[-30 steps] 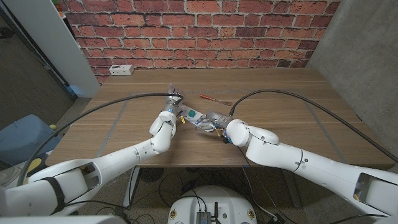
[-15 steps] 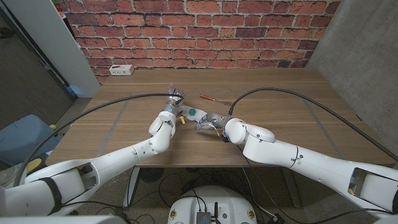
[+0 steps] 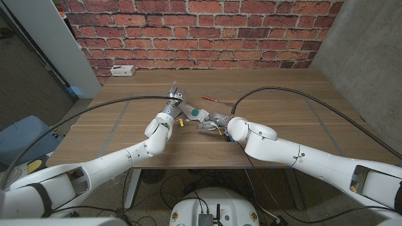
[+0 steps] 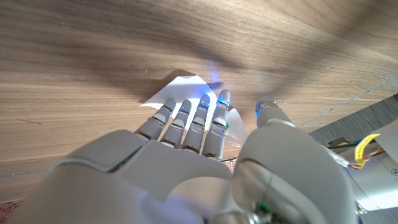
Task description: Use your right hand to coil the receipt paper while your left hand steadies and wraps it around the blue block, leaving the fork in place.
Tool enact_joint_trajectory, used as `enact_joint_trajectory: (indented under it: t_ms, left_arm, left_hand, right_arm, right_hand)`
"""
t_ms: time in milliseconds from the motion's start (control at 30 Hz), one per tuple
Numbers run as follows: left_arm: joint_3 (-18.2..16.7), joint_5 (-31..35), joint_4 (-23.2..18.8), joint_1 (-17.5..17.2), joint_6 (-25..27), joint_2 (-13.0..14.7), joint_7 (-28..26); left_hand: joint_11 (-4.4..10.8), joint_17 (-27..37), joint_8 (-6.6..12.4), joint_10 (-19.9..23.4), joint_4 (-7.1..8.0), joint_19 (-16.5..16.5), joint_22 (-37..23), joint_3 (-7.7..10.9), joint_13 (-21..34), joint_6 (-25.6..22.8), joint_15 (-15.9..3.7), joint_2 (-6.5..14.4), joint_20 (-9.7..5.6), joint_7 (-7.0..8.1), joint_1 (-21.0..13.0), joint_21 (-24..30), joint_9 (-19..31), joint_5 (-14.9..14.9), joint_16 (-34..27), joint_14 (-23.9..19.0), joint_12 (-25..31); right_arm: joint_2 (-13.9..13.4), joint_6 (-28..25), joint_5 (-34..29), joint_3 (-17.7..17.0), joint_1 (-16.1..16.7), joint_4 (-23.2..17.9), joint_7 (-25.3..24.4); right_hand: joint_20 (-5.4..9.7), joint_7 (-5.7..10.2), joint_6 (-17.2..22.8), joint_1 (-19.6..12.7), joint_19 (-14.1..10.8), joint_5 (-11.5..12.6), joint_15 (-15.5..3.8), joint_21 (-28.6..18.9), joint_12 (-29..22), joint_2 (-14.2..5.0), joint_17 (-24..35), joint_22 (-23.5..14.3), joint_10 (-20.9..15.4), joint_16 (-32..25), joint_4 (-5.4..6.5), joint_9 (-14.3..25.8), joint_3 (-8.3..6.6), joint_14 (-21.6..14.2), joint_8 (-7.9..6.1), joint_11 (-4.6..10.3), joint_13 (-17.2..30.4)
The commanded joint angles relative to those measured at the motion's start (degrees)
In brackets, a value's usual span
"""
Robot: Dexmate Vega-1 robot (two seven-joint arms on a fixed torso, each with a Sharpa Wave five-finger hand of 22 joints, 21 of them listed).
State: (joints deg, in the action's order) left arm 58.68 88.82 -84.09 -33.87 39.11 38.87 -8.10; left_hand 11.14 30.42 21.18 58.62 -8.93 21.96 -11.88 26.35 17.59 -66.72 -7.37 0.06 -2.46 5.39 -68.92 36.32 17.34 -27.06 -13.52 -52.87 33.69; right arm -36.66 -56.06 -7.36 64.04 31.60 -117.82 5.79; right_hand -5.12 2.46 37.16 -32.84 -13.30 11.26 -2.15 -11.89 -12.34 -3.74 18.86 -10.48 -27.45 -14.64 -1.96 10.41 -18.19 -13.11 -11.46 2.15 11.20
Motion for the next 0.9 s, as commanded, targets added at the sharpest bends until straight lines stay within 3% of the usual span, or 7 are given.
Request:
enact_joint_trajectory:
  t_ms: [33, 167, 333, 467, 667, 900]
  left_arm:
    - [-2.2, -0.4, -1.8, -0.9, -4.5, 4.4, -13.6]
    - [-2.3, 0.3, -2.2, -0.2, -8.1, 6.6, -19.0]
    - [-2.4, 2.8, -3.4, 0.6, -11.5, 8.9, -21.9]
    - [-2.6, 3.4, -4.2, 2.2, -17.0, 11.6, -27.0]
    - [-2.4, 5.3, -3.6, 4.4, -23.3, 13.2, -32.8]
    - [-1.7, 7.1, -2.8, 7.0, -29.6, 14.1, -38.2]
  left_hand:
    - [0.08, 0.4, -0.42, -0.5, 0.13, -0.3, -0.1, -0.73, 20.8, 0.0, -6.53, 1.7, -0.76, 1.37, -0.1, 0.9, -0.5, 2.0, 0.2, 0.6, -0.3]
    - [0.24, 0.4, -0.87, -1.0, 0.08, -0.7, -0.2, -1.58, 19.9, 0.3, -6.54, 2.4, -1.32, 2.62, 0.1, 1.4, -1.2, 4.7, 0.3, 1.0, -1.6]
    - [0.36, 0.2, -1.13, -1.4, -0.06, -1.2, -0.3, -2.25, 19.4, 0.3, -6.56, 2.7, -2.36, 3.49, 0.1, 1.8, -1.7, 6.9, 0.6, 1.8, -2.4]
    - [0.48, 0.1, -1.32, -2.1, -0.17, -1.5, -0.3, -2.70, 18.6, 0.4, -6.56, 3.1, -2.62, 4.15, 0.0, 2.2, -2.2, 8.8, 0.7, 2.2, -3.6]
    - [0.47, 0.0, -1.52, -2.0, -0.12, -2.0, -0.3, -3.63, 17.7, 0.4, -6.57, 3.8, -3.20, 5.45, -0.2, 2.9, -2.9, 12.6, 0.6, 2.6, -4.9]
    - [0.53, -0.1, -1.66, -1.7, -0.11, -2.4, -0.1, -4.42, 16.5, 0.4, -6.57, 4.4, -3.29, 5.73, -0.5, 3.4, -3.6, 15.5, 0.6, 3.2, -6.2]
  right_arm:
    - [-0.5, -1.1, 1.2, 0.8, -1.0, 0.3, -0.8]
    - [-0.8, -1.1, 1.4, 1.0, -1.1, 0.2, -1.0]
    - [-1.2, -1.4, 1.6, 1.0, -1.0, -0.3, -1.6]
    - [-1.7, -1.2, 1.7, 1.0, -0.9, -0.6, -1.7]
    - [-2.1, -0.7, 1.7, 1.1, -0.9, -0.9, -1.8]
    - [-2.3, -0.9, 1.9, 1.1, -0.8, -1.3, -1.6]
  right_hand:
    - [-1.14, -0.39, 0.0, 0.9, -0.9, 0.2, -1.01, -0.2, 0.2, 0.24, -0.1, -0.2, 0.2, 0.1, 0.04, 0.0, 0.32, 0.1, 0.16, -0.55, 0.2]
    - [-1.19, -0.36, -0.2, 1.0, -0.8, 0.3, -0.96, -0.2, 0.2, 0.24, -0.1, -0.2, 0.3, 0.1, 0.06, 0.0, 0.41, 0.2, 0.22, -0.47, 0.2]
    - [-1.19, -0.38, -0.1, 1.0, -0.8, 0.3, -1.07, -0.2, 0.2, 0.23, -0.1, -0.2, 0.2, 0.0, -0.07, 0.0, 0.44, 0.0, 0.21, -0.53, 0.2]
    - [-1.26, -0.53, 0.2, 1.0, -0.9, 0.4, -1.17, -0.2, 0.1, 0.15, -0.2, -0.2, -0.1, -0.1, -0.19, 0.0, 0.42, -0.2, 0.14, -0.61, 0.2]
    - [-1.18, -0.26, 0.5, 0.8, -1.0, 0.5, -1.15, -0.3, 0.2, 0.05, -0.3, -0.2, 0.0, -0.1, -0.40, 0.1, 0.39, -0.3, 0.04, -0.58, 0.2]
    - [-1.20, -0.14, 0.7, 0.7, -1.1, 0.5, -1.19, -0.3, 0.2, -0.01, -0.3, -0.2, -0.2, -0.1, -0.59, 0.1, 0.40, -0.3, 0.00, -0.69, 0.2]
